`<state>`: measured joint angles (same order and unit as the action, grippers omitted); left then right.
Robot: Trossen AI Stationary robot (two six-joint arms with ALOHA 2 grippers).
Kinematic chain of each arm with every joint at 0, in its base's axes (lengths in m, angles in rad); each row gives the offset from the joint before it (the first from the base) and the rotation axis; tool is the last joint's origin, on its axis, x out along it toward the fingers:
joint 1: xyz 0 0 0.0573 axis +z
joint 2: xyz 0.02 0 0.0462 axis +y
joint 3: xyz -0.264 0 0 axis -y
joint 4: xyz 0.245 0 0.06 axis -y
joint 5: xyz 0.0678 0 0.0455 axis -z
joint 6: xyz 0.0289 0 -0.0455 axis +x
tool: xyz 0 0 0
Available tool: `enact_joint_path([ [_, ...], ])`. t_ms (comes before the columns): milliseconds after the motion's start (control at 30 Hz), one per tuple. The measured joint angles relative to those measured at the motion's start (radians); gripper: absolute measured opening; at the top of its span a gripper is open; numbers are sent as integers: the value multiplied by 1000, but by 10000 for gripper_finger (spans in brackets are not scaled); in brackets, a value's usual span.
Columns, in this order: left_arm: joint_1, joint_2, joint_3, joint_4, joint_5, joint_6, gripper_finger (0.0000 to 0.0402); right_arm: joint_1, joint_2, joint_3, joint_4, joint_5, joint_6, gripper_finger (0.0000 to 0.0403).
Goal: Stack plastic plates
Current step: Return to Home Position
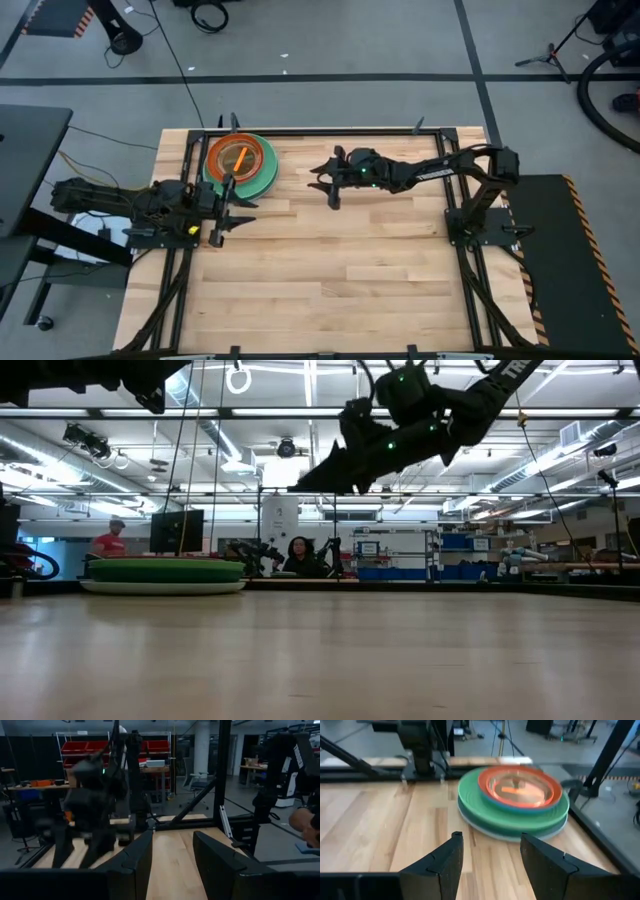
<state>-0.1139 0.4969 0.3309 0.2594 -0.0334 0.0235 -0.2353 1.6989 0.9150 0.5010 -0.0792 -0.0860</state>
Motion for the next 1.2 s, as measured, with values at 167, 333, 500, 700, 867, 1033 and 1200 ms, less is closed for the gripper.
enact_joint_path([
  [167, 0, 0, 0, 4, -5, 14, 148, -1, 62, 0, 9, 4, 7, 203],
  [333, 0, 0, 0, 0, -34, 34, 148, -4, 52, 0, 34, 9, 7, 203],
  [500, 0, -31, 0, -83, -37, 32, 148, -25, -31, 0, -19, 8, -24, 203],
  [700, 0, -96, -31, -117, -62, 10, 148, -62, -121, -34, -12, 3, -65, 203],
  [867, 0, -149, -128, -56, -89, 12, 148, -79, -147, -97, 39, 0, -62, 200],
  [1033, 1, -197, -193, -22, -113, -5, 148, -81, -149, -118, 44, 0, -48, 197],
  [1200, 1, -213, -206, -22, -115, -32, 148, -81, -149, -118, 45, 0, -51, 197],
])
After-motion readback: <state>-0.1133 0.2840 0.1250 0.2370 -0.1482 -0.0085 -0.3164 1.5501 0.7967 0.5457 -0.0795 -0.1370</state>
